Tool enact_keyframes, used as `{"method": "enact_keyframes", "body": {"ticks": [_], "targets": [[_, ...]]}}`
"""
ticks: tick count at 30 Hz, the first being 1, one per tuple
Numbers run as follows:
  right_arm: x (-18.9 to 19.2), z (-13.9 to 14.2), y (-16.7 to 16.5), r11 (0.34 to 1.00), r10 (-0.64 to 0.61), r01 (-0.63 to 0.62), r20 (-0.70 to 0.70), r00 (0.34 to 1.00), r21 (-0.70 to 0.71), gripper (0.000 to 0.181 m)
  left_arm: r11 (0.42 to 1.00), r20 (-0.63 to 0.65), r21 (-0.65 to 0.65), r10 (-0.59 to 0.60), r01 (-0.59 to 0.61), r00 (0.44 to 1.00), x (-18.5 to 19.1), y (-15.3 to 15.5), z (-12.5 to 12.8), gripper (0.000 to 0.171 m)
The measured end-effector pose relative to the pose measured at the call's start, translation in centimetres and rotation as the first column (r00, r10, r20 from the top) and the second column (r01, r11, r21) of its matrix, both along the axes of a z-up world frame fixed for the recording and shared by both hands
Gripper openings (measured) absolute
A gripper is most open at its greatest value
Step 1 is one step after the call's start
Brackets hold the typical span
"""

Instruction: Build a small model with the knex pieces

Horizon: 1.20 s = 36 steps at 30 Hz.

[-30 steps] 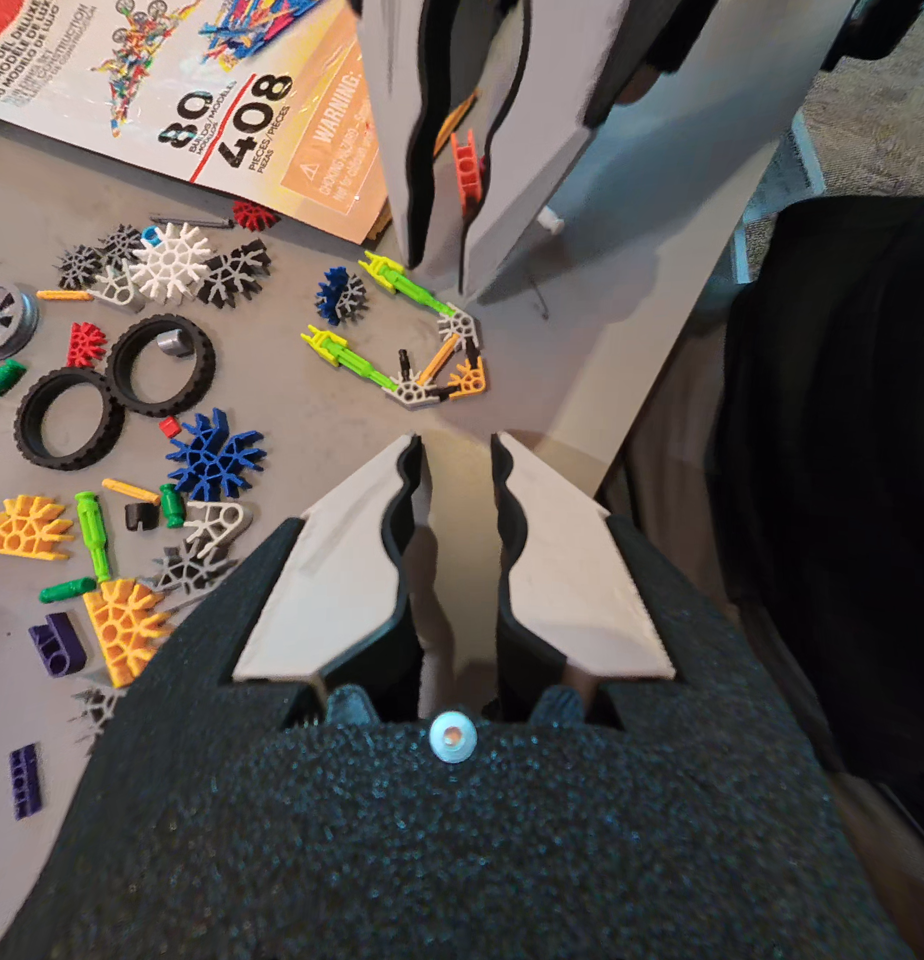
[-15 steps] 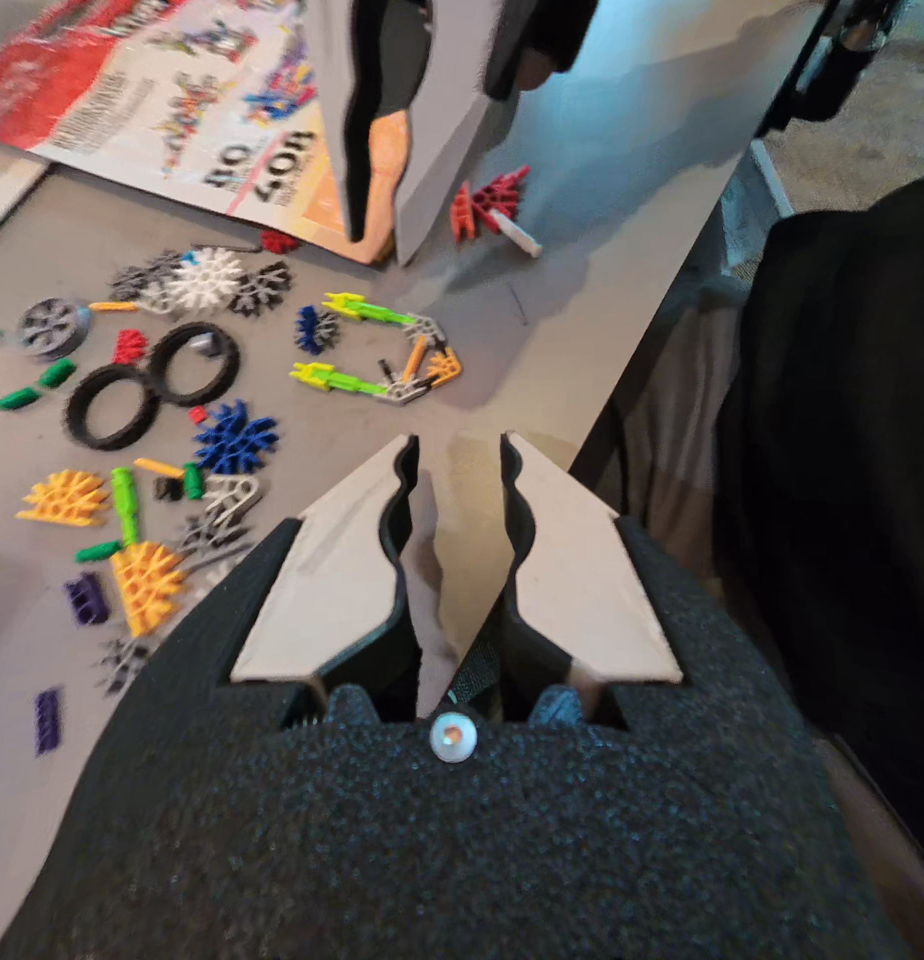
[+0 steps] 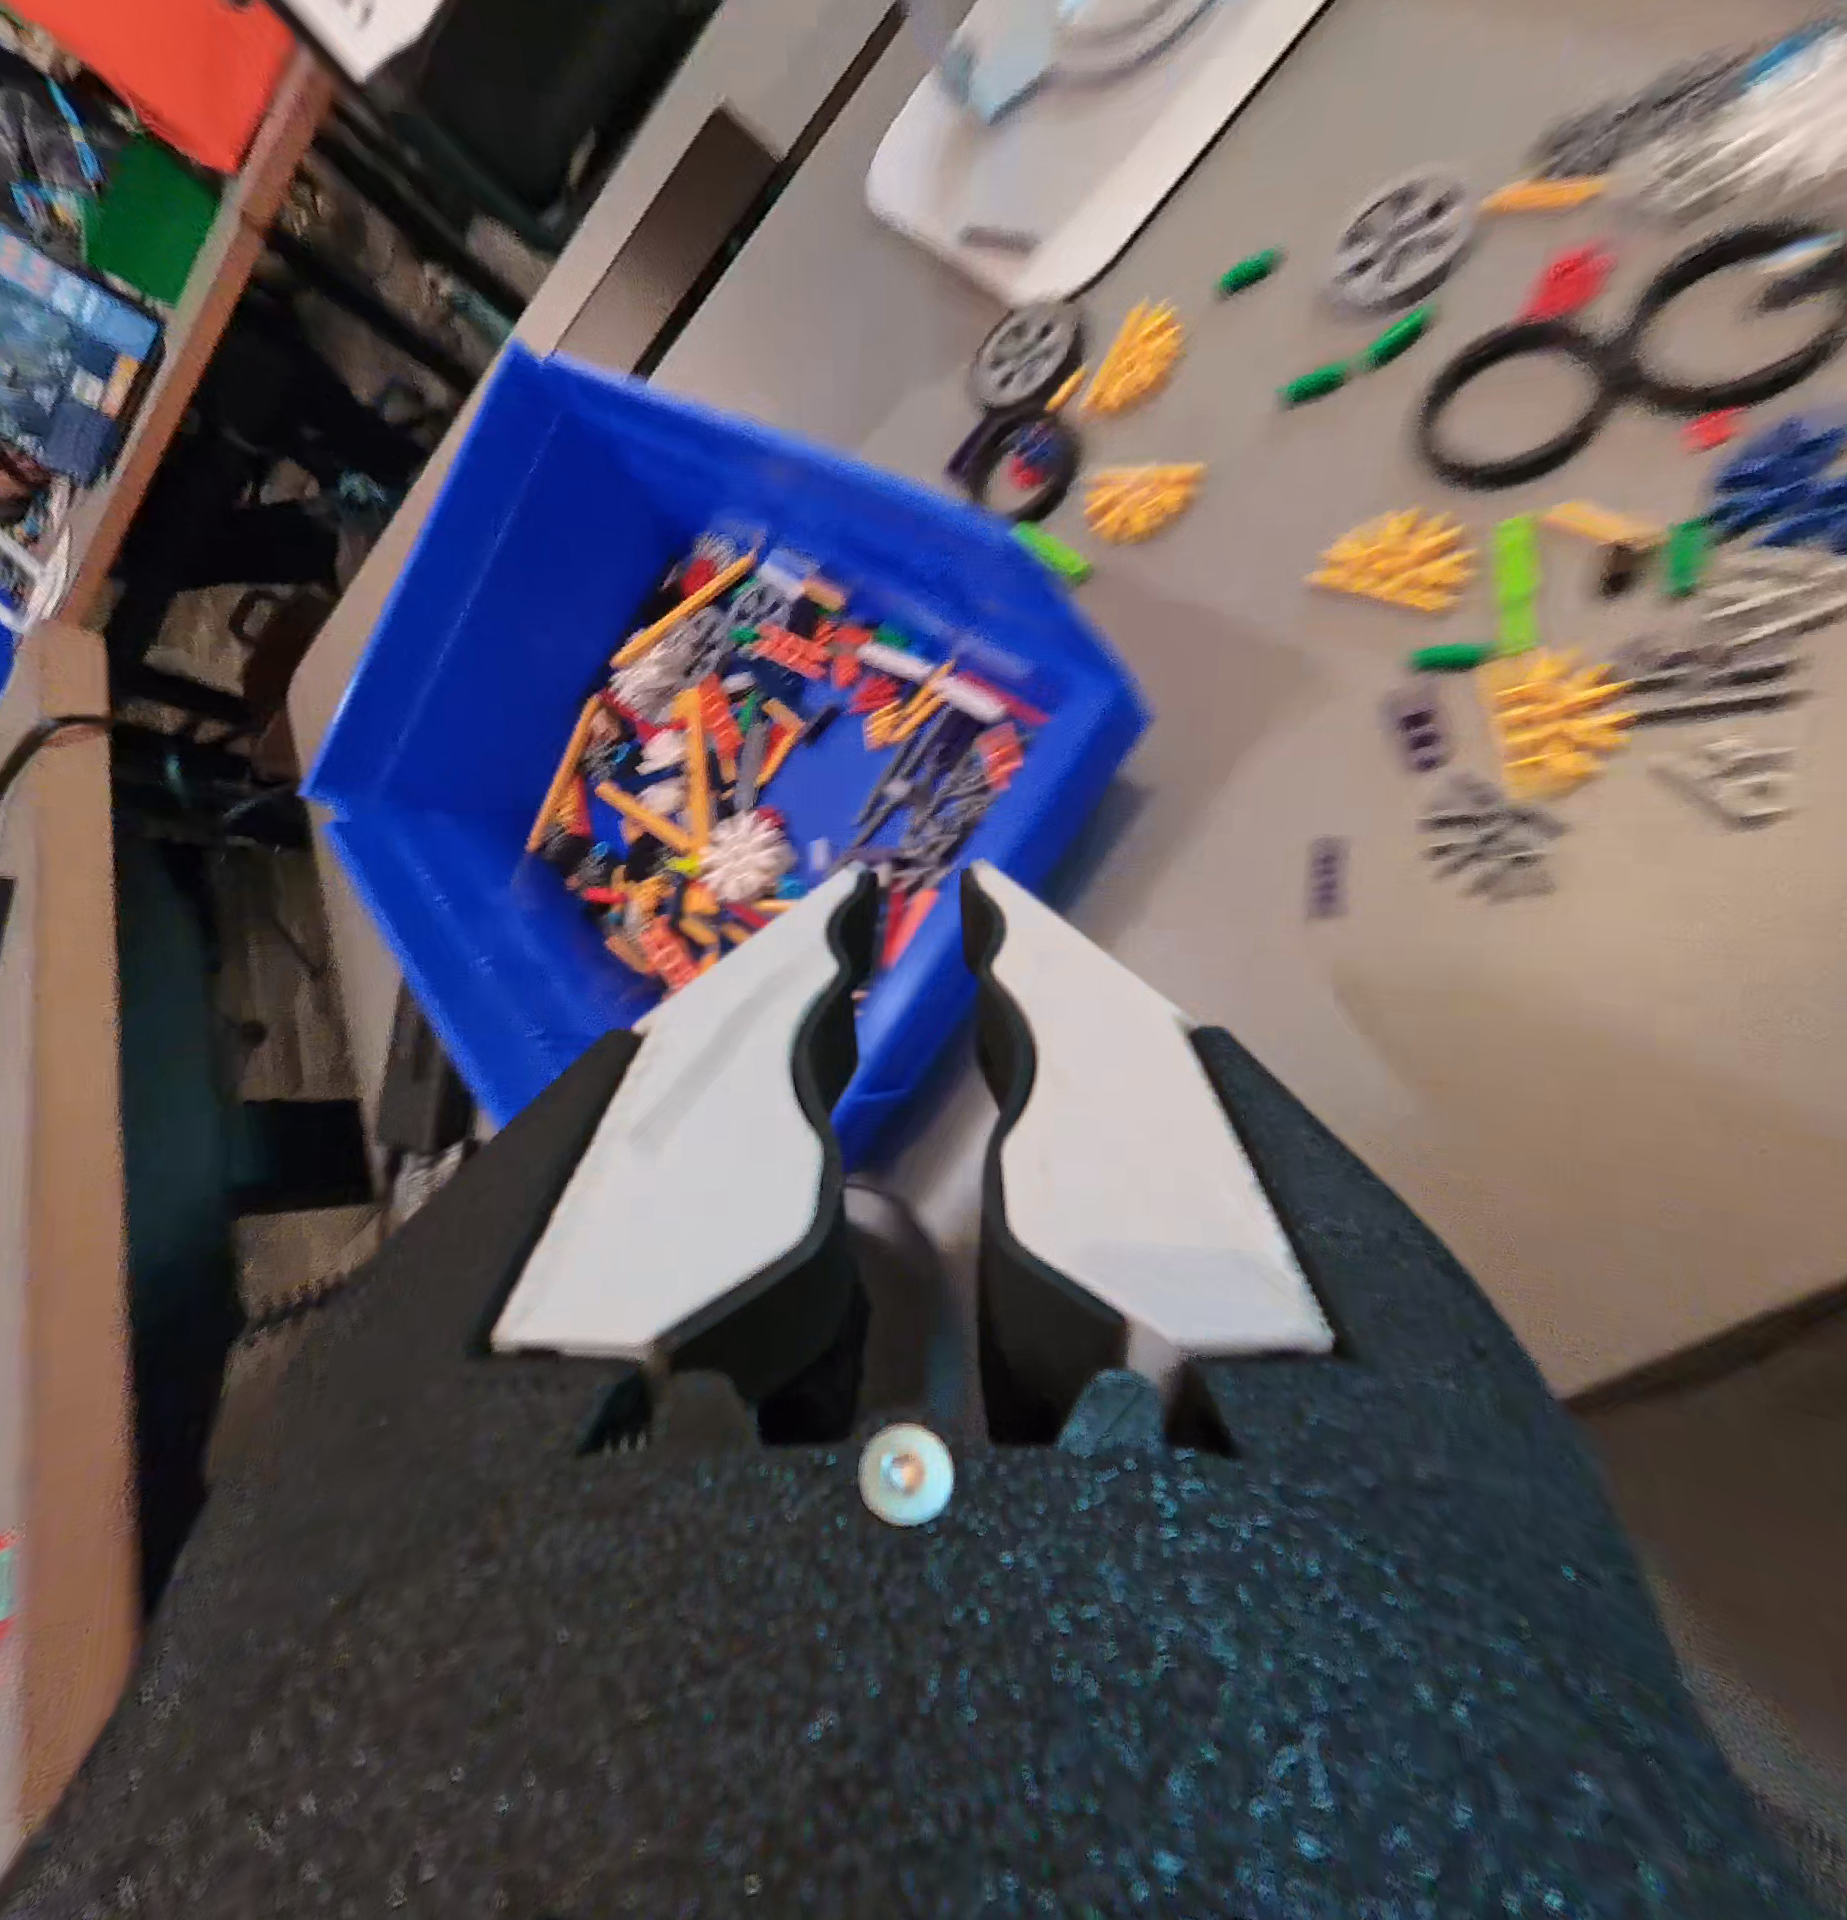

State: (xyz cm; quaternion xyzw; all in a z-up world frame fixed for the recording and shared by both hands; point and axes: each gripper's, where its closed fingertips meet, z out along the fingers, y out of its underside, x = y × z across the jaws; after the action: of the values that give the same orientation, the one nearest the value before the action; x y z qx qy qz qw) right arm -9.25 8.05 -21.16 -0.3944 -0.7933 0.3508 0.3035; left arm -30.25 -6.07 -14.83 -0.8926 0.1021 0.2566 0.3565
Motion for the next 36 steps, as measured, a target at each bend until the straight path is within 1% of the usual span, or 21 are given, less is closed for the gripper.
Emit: {"method": "enact_keyframes", "body": {"ticks": [2, 4, 6, 8, 9, 12, 13, 15, 18, 23, 25, 27, 29, 31, 32, 36], "targets": [[-0.5, 0.5, 0.6, 1.000, -0.013, 0.013, -0.041, 0.999, -0.003, 0.020, 0.994, 0.032, -0.108, 0.006, -0.002, 0.999, -3.4, 0.2, -0.5, 0.011], [-0.4, 1.0, 0.9, 1.000, -0.010, 0.010, -0.083, 0.997, -0.005, 0.019, 0.975, 0.090, -0.222, 0.005, 0.015, 0.996, -6.1, 0.3, -1.8, 0.008], [0.0, 1.4, 0.9, 1.000, 0.002, -0.003, -0.108, 0.994, -0.004, 0.018, 0.949, 0.111, -0.313, 0.007, 0.028, 0.994, -8.4, 0.5, -3.1, 0.005], [0.1, 1.5, 1.0, 1.000, 0.009, -0.011, -0.124, 0.992, -0.020, 0.017, 0.921, 0.136, -0.385, -0.014, 0.066, 0.991, -9.6, 0.9, -4.5, 0.001], [0.2, 1.4, 0.9, 0.999, 0.010, -0.014, -0.121, 0.993, -0.035, 0.017, 0.899, 0.138, -0.424, -0.056, 0.110, 0.989, -9.7, 1.1, -5.2, 0.000], [0.2, 1.0, 0.8, 1.000, 0.016, -0.019, -0.115, 0.993, -0.025, 0.017, 0.815, 0.117, -0.559, -0.106, 0.153, 0.988, -10.3, 1.0, -7.5, 0.001], [0.1, 0.9, 0.9, 1.000, 0.014, -0.016, -0.114, 0.993, -0.020, 0.017, 0.801, 0.134, -0.571, -0.122, 0.177, 0.983, -10.1, 1.3, -8.0, 0.001], [0.1, 0.7, 0.8, 1.000, 0.012, -0.015, -0.109, 0.994, -0.025, 0.017, 0.796, 0.167, -0.572, -0.126, 0.200, 0.978, -10.2, 2.0, -8.9, 0.000], [0.1, 0.8, 0.8, 0.999, 0.013, -0.017, -0.118, 0.993, -0.029, 0.017, 0.769, 0.177, -0.602, -0.138, 0.217, 0.975, -10.8, 2.2, -9.8, 0.000], [0.2, 0.4, 0.8, 0.999, 0.018, -0.021, -0.106, 0.994, -0.033, 0.017, 0.716, 0.198, -0.649, -0.167, 0.257, 0.966, -10.6, 2.1, -10.3, 0.000], [0.2, 0.4, 0.7, 0.999, 0.021, -0.024, -0.104, 0.994, -0.032, 0.017, 0.685, 0.213, -0.674, -0.180, 0.278, 0.960, -10.4, 2.1, -10.6, 0.000], [0.2, 0.3, 0.5, 0.999, 0.026, -0.029, -0.101, 0.995, -0.026, 0.017, 0.648, 0.189, -0.713, -0.189, 0.267, 0.964, -10.7, 2.0, -11.1, 0.000], [0.3, 0.2, 0.5, 0.999, 0.028, -0.030, -0.099, 0.995, -0.022, 0.017, 0.608, 0.198, -0.742, -0.206, 0.284, 0.958, -10.4, 1.8, -11.6, 0.000], [0.4, 0.3, 0.4, 0.999, 0.033, -0.035, -0.100, 0.994, -0.020, 0.017, 0.592, 0.162, -0.762, -0.221, 0.265, 0.962, -10.9, 2.0, -11.7, 0.000], [0.4, 0.3, 0.3, 0.999, 0.037, -0.039, -0.102, 0.994, -0.021, 0.017, 0.583, 0.168, -0.766, -0.226, 0.271, 0.960, -10.8, 1.9, -11.7, 0.000], [0.6, 0.5, -0.1, 0.998, 0.055, -0.057, -0.105, 0.993, -0.014, 0.017, 0.591, 0.223, -0.750, -0.198, 0.297, 0.955, -10.4, 2.0, -11.8, 0.002]]}}
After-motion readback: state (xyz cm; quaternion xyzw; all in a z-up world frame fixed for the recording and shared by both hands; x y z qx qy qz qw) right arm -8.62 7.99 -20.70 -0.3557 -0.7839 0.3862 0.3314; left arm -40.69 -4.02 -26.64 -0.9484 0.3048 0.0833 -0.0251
